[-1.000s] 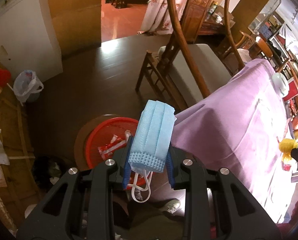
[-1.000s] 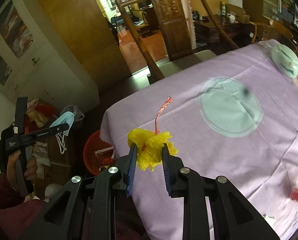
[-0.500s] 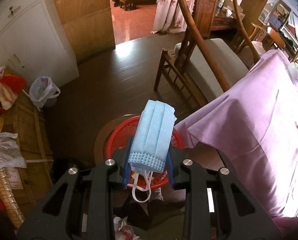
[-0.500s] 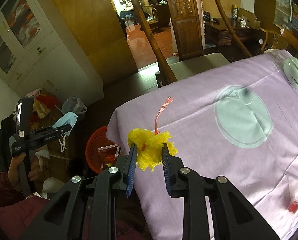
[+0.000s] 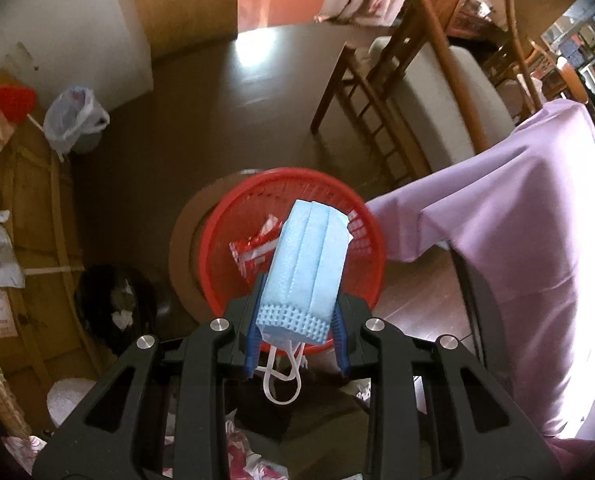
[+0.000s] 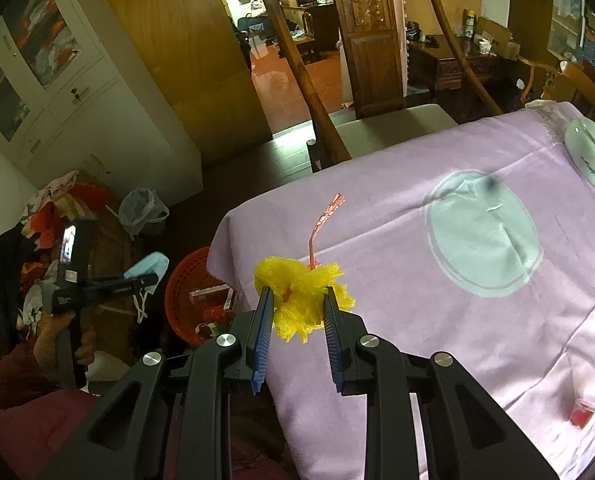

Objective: Collect trash
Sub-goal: 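Open left tool to drop the mask while right tool drops the bundle in, then raise both empty tools back over the table toward the tissue and cup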

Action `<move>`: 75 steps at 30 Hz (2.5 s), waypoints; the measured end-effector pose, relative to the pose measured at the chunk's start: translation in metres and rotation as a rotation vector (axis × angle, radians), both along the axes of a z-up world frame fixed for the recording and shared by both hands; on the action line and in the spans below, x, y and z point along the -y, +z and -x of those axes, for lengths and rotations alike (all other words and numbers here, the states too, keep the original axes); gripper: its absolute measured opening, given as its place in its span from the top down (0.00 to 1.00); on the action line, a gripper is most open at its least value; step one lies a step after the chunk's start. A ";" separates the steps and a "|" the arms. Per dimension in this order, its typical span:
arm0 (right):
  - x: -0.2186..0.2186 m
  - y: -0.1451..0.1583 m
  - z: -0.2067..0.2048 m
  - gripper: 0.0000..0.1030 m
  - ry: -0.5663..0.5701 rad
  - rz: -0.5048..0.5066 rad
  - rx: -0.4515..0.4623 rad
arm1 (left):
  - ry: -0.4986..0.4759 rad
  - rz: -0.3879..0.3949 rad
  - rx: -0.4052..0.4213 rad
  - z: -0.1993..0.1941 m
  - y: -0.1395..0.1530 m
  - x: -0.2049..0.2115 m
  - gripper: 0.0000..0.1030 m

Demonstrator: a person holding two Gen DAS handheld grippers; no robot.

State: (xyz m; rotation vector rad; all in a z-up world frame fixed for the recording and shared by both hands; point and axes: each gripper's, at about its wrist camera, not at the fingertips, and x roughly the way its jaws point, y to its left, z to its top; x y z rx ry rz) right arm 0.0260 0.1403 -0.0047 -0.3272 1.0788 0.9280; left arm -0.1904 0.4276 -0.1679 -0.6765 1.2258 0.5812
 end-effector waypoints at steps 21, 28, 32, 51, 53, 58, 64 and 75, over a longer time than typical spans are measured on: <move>0.046 0.011 0.001 0.76 -0.162 -0.002 0.042 | 0.043 0.040 -0.130 -0.011 -0.066 -0.016 0.24; 0.009 -0.002 0.015 0.76 -0.029 -0.005 -0.014 | 0.107 0.010 -0.066 0.010 -0.024 -0.023 0.23; -0.028 -0.009 0.026 0.76 0.089 -0.014 -0.041 | 0.149 -0.011 -0.040 0.033 -0.002 -0.025 0.21; -0.216 -0.101 0.117 0.54 0.577 0.135 -0.156 | 0.493 0.009 -0.076 0.182 0.023 0.000 0.16; -0.229 -0.122 0.122 0.45 0.577 0.177 -0.145 | 0.514 0.017 -0.090 0.191 0.021 0.000 0.16; -0.230 -0.114 0.115 0.45 0.540 0.160 -0.142 | 0.536 0.021 -0.084 0.199 0.023 -0.004 0.16; -0.198 -0.072 0.088 0.43 0.476 0.097 -0.066 | 0.468 0.010 -0.043 0.163 0.030 -0.019 0.16; -0.105 -0.024 0.036 0.41 0.210 -0.018 -0.037 | 0.158 -0.057 0.040 0.042 0.061 -0.005 0.16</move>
